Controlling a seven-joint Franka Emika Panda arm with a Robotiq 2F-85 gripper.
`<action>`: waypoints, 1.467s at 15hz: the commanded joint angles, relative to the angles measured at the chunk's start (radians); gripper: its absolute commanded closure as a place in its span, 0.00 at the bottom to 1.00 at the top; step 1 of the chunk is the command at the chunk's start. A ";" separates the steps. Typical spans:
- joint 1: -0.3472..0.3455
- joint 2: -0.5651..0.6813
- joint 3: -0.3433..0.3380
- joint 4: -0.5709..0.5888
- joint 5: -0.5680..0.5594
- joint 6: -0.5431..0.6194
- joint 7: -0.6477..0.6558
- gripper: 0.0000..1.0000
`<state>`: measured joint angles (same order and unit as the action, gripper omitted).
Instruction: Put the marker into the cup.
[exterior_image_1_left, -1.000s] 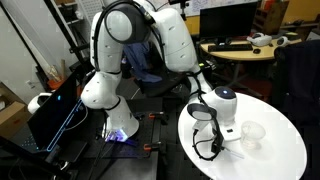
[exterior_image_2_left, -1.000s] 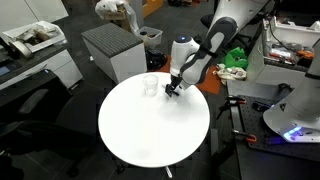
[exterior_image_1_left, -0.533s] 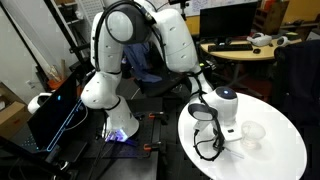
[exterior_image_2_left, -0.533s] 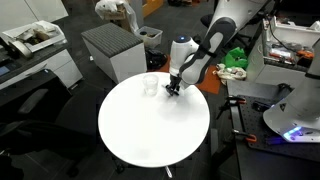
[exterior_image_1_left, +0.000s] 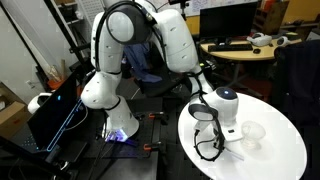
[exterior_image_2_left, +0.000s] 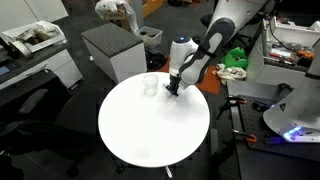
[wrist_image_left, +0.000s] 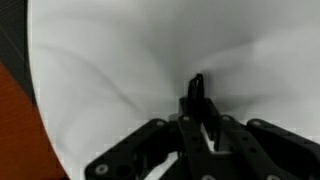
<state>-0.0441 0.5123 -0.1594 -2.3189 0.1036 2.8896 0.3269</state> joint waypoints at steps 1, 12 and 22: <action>0.024 -0.020 -0.020 -0.010 0.014 0.004 0.012 0.96; 0.151 -0.165 -0.192 -0.119 -0.082 -0.015 0.086 0.96; 0.362 -0.283 -0.428 -0.145 -0.444 -0.013 0.397 0.96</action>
<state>0.2624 0.2915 -0.5296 -2.4408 -0.2307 2.8854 0.6202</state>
